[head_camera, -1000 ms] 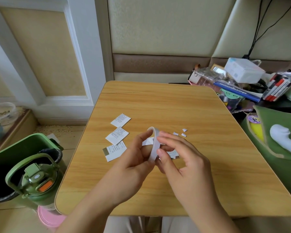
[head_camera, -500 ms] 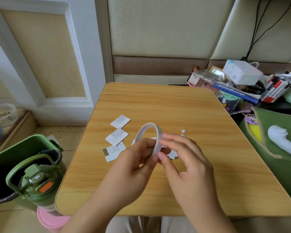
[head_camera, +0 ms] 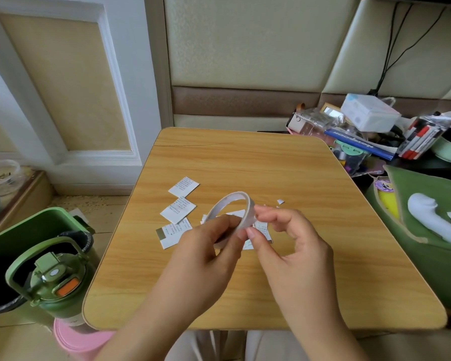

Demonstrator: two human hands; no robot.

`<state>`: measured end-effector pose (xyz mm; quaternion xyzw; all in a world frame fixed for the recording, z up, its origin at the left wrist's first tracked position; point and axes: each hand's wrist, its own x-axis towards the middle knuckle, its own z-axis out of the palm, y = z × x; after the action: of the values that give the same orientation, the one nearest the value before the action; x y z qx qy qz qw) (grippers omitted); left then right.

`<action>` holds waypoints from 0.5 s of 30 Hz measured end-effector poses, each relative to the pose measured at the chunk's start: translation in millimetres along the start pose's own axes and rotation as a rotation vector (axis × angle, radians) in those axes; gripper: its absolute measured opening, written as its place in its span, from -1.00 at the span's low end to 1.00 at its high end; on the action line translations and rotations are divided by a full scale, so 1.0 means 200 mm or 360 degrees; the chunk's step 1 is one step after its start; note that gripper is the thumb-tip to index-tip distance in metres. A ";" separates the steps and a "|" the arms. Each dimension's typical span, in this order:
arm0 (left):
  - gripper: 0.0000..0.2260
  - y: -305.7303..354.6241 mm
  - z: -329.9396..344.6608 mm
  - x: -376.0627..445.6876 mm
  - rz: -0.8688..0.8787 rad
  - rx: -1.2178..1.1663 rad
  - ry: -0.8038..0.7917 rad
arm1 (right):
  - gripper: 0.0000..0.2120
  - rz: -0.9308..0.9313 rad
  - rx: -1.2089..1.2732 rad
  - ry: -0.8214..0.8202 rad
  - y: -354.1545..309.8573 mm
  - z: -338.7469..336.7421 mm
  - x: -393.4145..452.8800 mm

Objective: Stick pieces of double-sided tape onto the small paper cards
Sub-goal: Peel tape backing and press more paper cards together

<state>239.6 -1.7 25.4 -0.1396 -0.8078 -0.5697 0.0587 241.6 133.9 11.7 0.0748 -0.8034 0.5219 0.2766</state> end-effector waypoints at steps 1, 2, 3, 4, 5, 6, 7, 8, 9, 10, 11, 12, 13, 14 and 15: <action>-0.85 0.00 0.00 0.00 0.0005 0.0013 0.0007 | -0.67 0.0015 0.0017 -0.0007 0.00 0.00 0.00; -0.85 0.01 0.00 0.00 0.0013 0.0024 0.0017 | -0.60 0.0014 -0.0002 -0.0017 0.00 -0.01 0.01; -0.85 0.00 0.00 0.00 0.0030 0.0036 0.0027 | -0.55 -0.0014 -0.0063 -0.0032 0.00 -0.01 0.01; -0.83 0.01 0.00 0.00 0.0055 0.0050 0.0040 | -0.57 -0.0069 -0.0146 -0.0054 -0.01 -0.01 0.02; -0.80 0.00 0.00 0.00 0.0080 0.0066 0.0055 | -0.62 -0.0139 -0.0223 -0.0078 -0.01 -0.01 0.02; -0.77 0.00 0.00 0.01 0.0093 0.0076 0.0071 | -0.68 -0.0201 -0.0280 -0.0094 -0.01 -0.01 0.03; -0.75 0.00 0.01 0.01 0.0097 0.0078 0.0090 | -0.72 -0.0250 -0.0313 -0.0088 -0.01 0.00 0.03; -0.75 0.00 0.01 0.01 0.0101 0.0082 0.0105 | -0.76 -0.0281 -0.0325 -0.0075 -0.01 0.00 0.03; -0.76 0.00 0.01 0.01 0.0108 0.0087 0.0118 | -0.82 -0.0292 -0.0325 -0.0059 -0.01 0.00 0.03; -0.78 0.00 0.01 0.01 0.0110 0.0092 0.0125 | -0.87 -0.0289 -0.0311 -0.0052 -0.01 0.00 0.03; -0.80 0.01 0.01 0.01 0.0110 0.0101 0.0125 | -0.91 -0.0285 -0.0292 -0.0057 -0.01 0.00 0.03; -0.82 0.01 0.01 0.00 0.0111 0.0109 0.0118 | -0.93 -0.0283 -0.0276 -0.0070 -0.01 -0.01 0.03; -0.82 0.02 0.01 0.00 0.0118 0.0122 0.0111 | -0.94 -0.0280 -0.0266 -0.0086 -0.02 -0.01 0.04; -0.81 0.02 0.01 0.00 0.0131 0.0143 0.0103 | -0.95 -0.0273 -0.0256 -0.0103 -0.02 -0.02 0.04; -0.80 0.03 0.00 0.00 0.0151 0.0171 0.0100 | -0.95 -0.0263 -0.0244 -0.0126 -0.02 -0.02 0.05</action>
<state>240.3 0.8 30.0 -0.1563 -0.8275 -0.5262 0.1184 236.3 137.9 21.6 0.1399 -0.8423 0.4311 0.2918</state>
